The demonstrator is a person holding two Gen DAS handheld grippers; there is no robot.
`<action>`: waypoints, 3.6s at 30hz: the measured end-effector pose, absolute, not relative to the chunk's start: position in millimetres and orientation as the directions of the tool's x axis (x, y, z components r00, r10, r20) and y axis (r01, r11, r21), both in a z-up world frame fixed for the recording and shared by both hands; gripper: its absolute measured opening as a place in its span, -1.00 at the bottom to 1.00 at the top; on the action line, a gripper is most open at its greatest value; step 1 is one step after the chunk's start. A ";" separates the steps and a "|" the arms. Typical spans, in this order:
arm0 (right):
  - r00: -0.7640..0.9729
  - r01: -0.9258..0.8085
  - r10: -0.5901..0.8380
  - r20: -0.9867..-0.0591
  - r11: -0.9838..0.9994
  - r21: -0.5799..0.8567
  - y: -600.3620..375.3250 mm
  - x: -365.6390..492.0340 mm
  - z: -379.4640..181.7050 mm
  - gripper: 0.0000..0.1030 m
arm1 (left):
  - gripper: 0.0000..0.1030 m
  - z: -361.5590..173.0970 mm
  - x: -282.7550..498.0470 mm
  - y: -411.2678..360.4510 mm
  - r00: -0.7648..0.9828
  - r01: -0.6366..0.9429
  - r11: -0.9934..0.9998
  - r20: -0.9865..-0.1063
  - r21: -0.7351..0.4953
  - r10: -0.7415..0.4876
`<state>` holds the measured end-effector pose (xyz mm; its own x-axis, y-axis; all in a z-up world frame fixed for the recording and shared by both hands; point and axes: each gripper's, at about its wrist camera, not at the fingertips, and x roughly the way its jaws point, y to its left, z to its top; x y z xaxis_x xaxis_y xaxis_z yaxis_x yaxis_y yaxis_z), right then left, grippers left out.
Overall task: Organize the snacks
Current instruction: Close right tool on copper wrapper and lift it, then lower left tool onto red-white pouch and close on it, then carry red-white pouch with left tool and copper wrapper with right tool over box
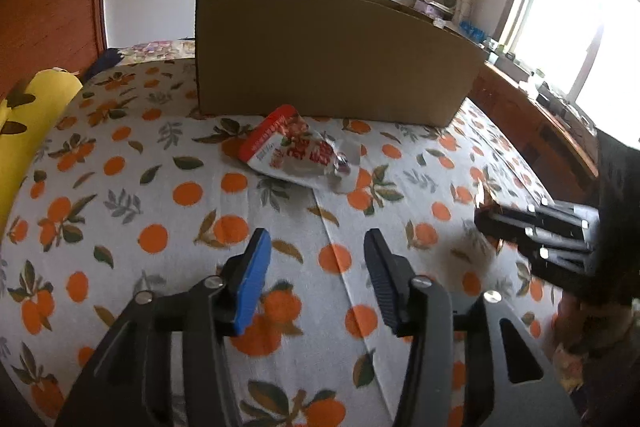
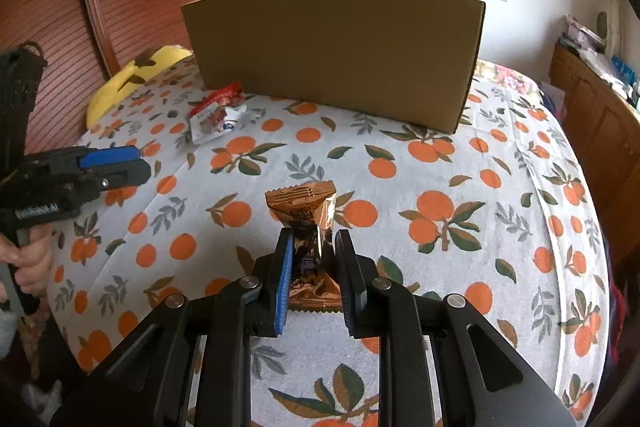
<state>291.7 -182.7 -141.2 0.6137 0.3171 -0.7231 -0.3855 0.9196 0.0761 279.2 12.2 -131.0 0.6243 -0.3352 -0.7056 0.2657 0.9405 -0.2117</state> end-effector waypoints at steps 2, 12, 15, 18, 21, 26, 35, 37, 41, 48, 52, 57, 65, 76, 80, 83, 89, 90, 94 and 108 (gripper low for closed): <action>0.613 -0.382 0.313 -0.726 0.921 0.074 -181.9 290.7 -142.5 -0.63 | -0.01 -127.8 284.5 8.9 0.638 0.255 0.949 -0.705 -0.185 -0.309; 0.626 -0.394 0.337 -0.703 0.915 0.088 -184.7 287.6 -139.7 -0.63 | 0.03 -129.5 333.1 -4.9 0.588 0.175 0.958 -0.756 -0.226 -0.286; 0.626 -0.408 0.353 -0.695 0.908 0.093 -184.6 286.7 -138.6 -0.63 | 0.03 -133.8 347.9 -7.6 0.554 0.146 0.958 -0.782 -0.249 -0.287; 0.627 -0.416 0.362 -0.690 0.904 0.095 -184.5 285.2 -138.3 -0.63 | 0.03 -135.5 358.9 -11.1 0.542 0.115 0.964 -0.798 -0.240 -0.263; 0.628 -0.425 0.369 -0.685 0.900 0.096 -183.7 283.6 -137.7 -0.63 | 0.04 -135.1 369.6 -19.7 0.532 0.117 0.968 -0.810 -0.221 -0.249; 0.625 -0.438 0.381 -0.681 0.894 0.098 -182.2 282.0 -137.3 -0.63 | 0.06 -132.8 382.8 -35.0 0.541 0.123 0.980 -0.818 -0.156 -0.198; 0.632 -0.447 0.390 -0.670 0.889 0.097 -182.6 279.7 -136.1 -0.63 | 0.07 -140.0 386.6 -41.8 0.569 0.099 0.995 -0.821 0.018 -0.042; 0.632 -0.448 0.391 -0.669 0.889 0.096 -182.4 279.0 -135.9 -0.63 | 0.08 -140.4 381.3 -40.7 0.574 0.106 0.994 -0.818 0.031 -0.036; 0.631 -0.449 0.391 -0.670 0.888 0.096 -181.9 279.5 -136.1 -0.63 | 0.16 -144.7 372.6 -40.2 0.556 0.129 0.991 -0.830 0.029 -0.048; 0.628 -0.448 0.389 -0.674 0.889 0.095 -181.1 279.5 -136.5 -0.63 | 0.32 -149.0 365.2 -33.7 0.571 0.116 0.993 -0.818 -0.003 -0.069; 0.627 -0.448 0.388 -0.676 0.889 0.095 -180.9 279.9 -136.7 -0.63 | 0.32 -148.4 372.8 -33.8 0.574 0.127 0.992 -0.815 -0.002 -0.076; 0.625 -0.448 0.388 -0.677 0.889 0.096 -180.8 280.1 -136.6 -0.63 | 0.20 -147.8 362.6 -31.3 0.585 0.142 0.990 -0.805 -0.013 -0.094; 0.618 -0.449 0.387 -0.684 0.888 0.097 -180.7 282.1 -138.1 -0.63 | 0.13 -145.4 330.9 -30.8 0.593 0.218 0.976 -0.795 0.004 -0.129; 0.619 -0.442 0.379 -0.687 0.892 0.094 -180.9 282.5 -138.6 -0.63 | 0.13 -116.7 296.9 -33.1 0.650 0.239 0.971 -0.747 0.026 -0.140; 0.623 -0.437 0.373 -0.687 0.895 0.090 -181.2 282.2 -138.7 -0.63 | 0.14 -102.2 288.7 -32.0 0.669 0.247 0.969 -0.726 0.015 -0.159; 0.634 -0.429 0.371 -0.679 0.899 0.090 -183.1 280.8 -137.1 -0.63 | 0.14 -94.8 287.8 -30.3 0.681 0.255 0.967 -0.712 0.012 -0.171; 0.652 -0.418 0.368 -0.663 0.904 0.091 -186.6 279.4 -132.1 -0.63 | 0.14 -81.5 281.7 -30.5 0.703 0.271 0.962 -0.687 0.017 -0.186; 0.653 -0.414 0.367 -0.663 0.906 0.094 -187.9 279.8 -131.2 -0.64 | 0.14 -78.2 280.0 -30.2 0.707 0.274 0.962 -0.681 0.017 -0.189; 0.645 -0.412 0.380 -0.663 0.904 0.116 -192.2 282.6 -125.3 -0.64 | 0.14 -67.1 278.0 -28.2 0.720 0.283 0.959 -0.664 0.014 -0.203; 0.726 -0.435 0.380 -0.573 0.899 0.045 -194.0 331.4 -32.3 -0.63 | 0.15 -11.1 326.8 -23.9 0.782 0.303 0.950 -0.588 0.070 -0.206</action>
